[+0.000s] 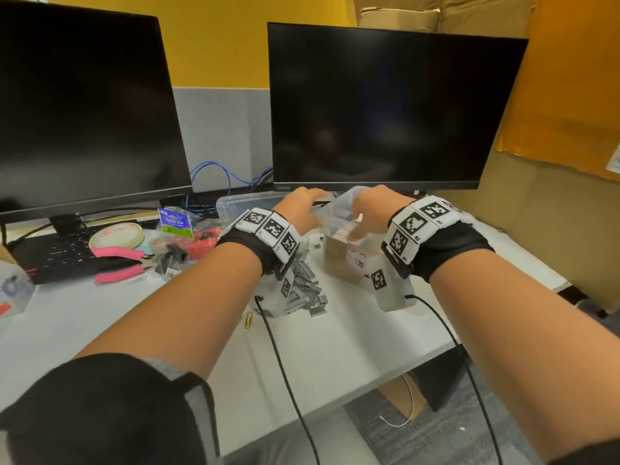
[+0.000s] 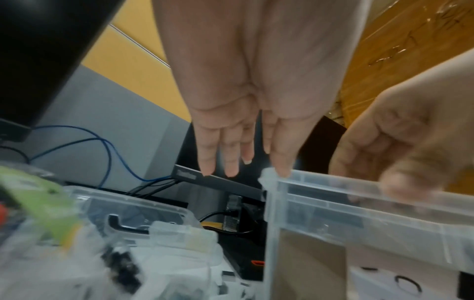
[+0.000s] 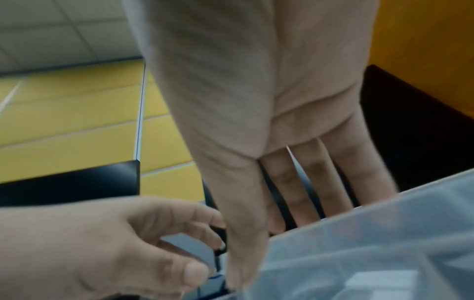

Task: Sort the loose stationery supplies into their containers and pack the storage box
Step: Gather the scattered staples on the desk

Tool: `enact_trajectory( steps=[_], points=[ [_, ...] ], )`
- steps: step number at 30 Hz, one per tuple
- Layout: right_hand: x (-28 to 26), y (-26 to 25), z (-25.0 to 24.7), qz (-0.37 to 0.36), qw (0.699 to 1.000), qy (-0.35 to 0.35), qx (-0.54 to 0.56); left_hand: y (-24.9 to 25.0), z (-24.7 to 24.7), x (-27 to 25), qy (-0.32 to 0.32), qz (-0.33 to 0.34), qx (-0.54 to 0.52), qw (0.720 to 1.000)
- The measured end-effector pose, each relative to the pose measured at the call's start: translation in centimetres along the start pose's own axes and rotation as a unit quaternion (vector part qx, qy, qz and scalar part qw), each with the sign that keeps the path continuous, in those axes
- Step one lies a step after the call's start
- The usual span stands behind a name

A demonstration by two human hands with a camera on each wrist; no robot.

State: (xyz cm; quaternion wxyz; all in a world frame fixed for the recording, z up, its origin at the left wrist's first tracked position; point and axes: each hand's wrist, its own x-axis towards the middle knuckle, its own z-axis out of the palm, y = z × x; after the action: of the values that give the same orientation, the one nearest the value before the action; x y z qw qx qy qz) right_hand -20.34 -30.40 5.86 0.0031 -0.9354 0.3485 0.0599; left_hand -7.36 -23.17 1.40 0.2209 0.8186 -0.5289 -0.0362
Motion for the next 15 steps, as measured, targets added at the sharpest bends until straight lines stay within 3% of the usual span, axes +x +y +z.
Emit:
enact_trajectory(
  steps=[3, 5, 7, 11, 15],
  points=[
    [0.7, -1.8, 0.8, -0.059, 0.981, 0.167, 0.076, -2.7, -0.7, -0.8, -0.024, -0.041, 0.057, 0.997],
    [1.0, -3.8, 1.5, -0.098, 0.960, 0.237, 0.114, -4.3, -0.8, -1.5, -0.054, -0.070, 0.093, 0.992],
    [1.8, -5.7, 3.0, -0.104, 0.960, 0.199, 0.166, -5.6, -0.6, -1.8, -0.086, -0.093, 0.120, 0.985],
    [3.7, -8.3, 6.9, -0.071, 0.969, 0.023, 0.234, -7.0, 0.2, -1.7, -0.116, -0.097, 0.134, 0.979],
    [6.4, -9.3, 8.8, -0.003, 0.953, -0.002, 0.302, -7.9, 0.4, -0.7, -0.116, -0.065, 0.149, 0.980]
  ],
)
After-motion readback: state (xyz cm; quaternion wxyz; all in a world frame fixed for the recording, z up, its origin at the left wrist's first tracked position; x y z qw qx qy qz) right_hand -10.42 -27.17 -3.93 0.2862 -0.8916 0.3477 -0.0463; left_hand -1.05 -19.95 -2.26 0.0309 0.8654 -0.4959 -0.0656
